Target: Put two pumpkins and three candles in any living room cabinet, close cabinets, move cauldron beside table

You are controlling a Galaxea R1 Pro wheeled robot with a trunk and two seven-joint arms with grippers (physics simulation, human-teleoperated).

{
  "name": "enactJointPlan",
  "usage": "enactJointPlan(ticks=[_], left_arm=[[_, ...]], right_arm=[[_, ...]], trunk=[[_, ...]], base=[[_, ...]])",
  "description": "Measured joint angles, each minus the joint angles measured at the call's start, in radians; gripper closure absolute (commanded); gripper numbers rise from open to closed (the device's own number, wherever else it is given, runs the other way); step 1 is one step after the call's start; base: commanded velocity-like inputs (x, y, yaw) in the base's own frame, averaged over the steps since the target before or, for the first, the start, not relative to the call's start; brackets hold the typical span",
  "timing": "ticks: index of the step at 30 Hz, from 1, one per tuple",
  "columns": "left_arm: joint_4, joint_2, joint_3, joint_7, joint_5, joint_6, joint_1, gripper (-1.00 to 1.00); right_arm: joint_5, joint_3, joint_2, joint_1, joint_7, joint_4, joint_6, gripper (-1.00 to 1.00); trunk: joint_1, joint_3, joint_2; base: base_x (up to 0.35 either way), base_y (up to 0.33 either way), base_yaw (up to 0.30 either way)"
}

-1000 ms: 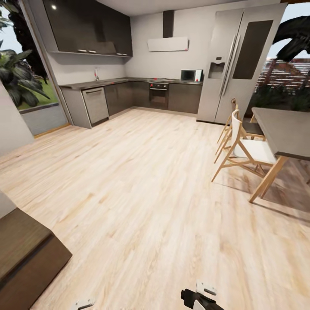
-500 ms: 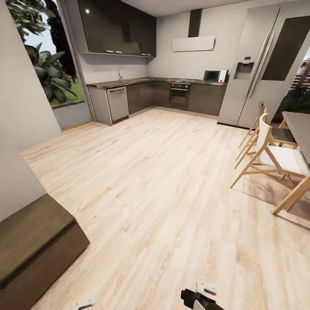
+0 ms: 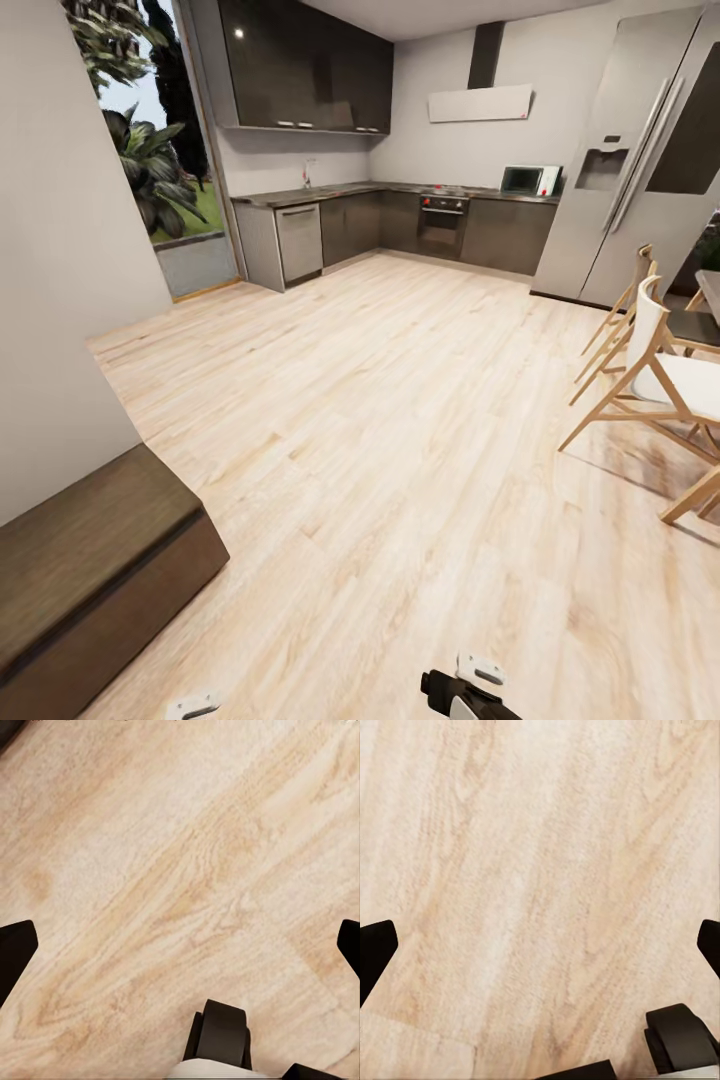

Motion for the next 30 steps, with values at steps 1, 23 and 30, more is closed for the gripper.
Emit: enactJointPlan(ticks=[1,23,30], left_arm=[[0.0,0.0,0.0,0.0,0.0,0.0,0.0,-1.0],[0.0,-0.001,0.0,0.0,-0.001,-0.001,0.0,-1.0],[0.0,-0.002,0.0,0.0,-0.001,0.0,0.0,-1.0]], right_arm=[[0.0,0.0,0.0,0.0,0.0,0.0,0.0,-1.0],[0.0,0.001,0.001,0.0,-0.002,0.0,0.002,-1.0],[0.0,0.002,0.001,0.0,-0.003,0.0,0.003,-1.0]], trunk=[[-0.004,0.003,0.007],[-0.058,0.047,0.105],[-0.058,0.047,0.105]], base=[[0.0,0.0,0.003],[0.0,0.0,0.0],[0.0,0.0,0.0]])
